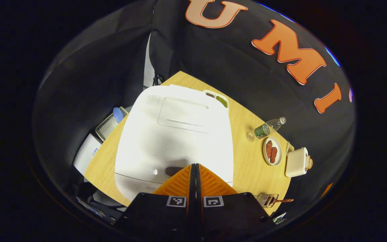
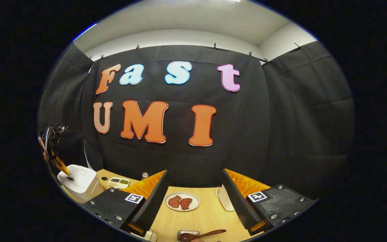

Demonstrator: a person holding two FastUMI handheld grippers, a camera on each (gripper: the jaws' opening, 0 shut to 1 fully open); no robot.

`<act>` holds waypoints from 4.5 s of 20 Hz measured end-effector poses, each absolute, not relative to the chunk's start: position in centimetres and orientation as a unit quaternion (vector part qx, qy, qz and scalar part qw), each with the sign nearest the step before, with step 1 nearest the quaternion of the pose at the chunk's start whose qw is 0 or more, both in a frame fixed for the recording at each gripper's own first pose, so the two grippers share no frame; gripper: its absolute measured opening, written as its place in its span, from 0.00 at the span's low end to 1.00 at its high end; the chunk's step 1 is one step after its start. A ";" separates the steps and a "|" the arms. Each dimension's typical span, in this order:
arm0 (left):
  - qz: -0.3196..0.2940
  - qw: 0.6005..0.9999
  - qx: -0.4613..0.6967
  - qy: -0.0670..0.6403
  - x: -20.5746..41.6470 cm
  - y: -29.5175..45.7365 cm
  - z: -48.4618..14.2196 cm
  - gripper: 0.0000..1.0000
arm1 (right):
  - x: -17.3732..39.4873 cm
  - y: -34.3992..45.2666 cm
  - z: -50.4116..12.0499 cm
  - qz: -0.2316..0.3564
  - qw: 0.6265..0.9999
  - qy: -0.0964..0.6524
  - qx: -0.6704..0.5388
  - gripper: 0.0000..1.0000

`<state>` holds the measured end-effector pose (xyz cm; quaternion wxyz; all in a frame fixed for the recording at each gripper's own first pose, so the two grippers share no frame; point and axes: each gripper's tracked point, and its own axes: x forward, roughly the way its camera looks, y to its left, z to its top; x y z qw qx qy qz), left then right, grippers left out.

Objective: Close the left gripper, press the button to open the rice cooker; take a wooden spoon from the chopstick holder with the right hand, scoop a spoonful of rice and pour it into the rice cooker, then put the wooden spoon back into the chopstick holder.

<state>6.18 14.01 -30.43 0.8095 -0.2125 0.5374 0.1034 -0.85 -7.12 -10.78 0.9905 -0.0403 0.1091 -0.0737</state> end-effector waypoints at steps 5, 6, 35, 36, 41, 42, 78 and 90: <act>0.119 0.798 -0.224 0.546 5.8 14.6 -32.8 0.05 | -1.4 -7.7 -12.4 -0.084 0.988 0.126 -0.040 0.97; 0.118 0.803 -0.213 0.544 5.6 14.6 -33.0 0.05 | -1.6 -7.6 -12.8 -0.082 0.987 0.130 -0.039 0.97; 0.057 0.990 -0.002 0.128 4.4 5.0 -13.0 0.69 | -9.2 -12.4 -33.8 -0.129 0.921 0.356 0.090 0.96; 0.058 0.991 0.006 0.124 4.1 4.5 -12.9 0.78 | -9.2 -12.2 -34.7 -0.128 0.917 0.362 0.104 0.96; 0.075 0.989 0.033 0.126 2.6 3.0 -12.9 0.82 | -8.6 -11.5 -39.8 -0.135 0.894 0.386 0.182 0.95; 0.083 0.987 0.041 0.132 2.1 3.2 -13.3 0.81 | -8.2 -11.3 -40.3 -0.135 0.894 0.381 0.195 0.94; 0.037 0.984 0.021 0.174 0.3 10.8 -18.6 0.86 | -6.7 8.9 -29.0 0.002 0.956 0.286 0.065 0.19; 0.049 0.979 0.029 0.194 -1.5 15.3 -19.9 0.86 | -9.0 12.7 -37.2 0.013 0.941 0.322 -0.101 0.19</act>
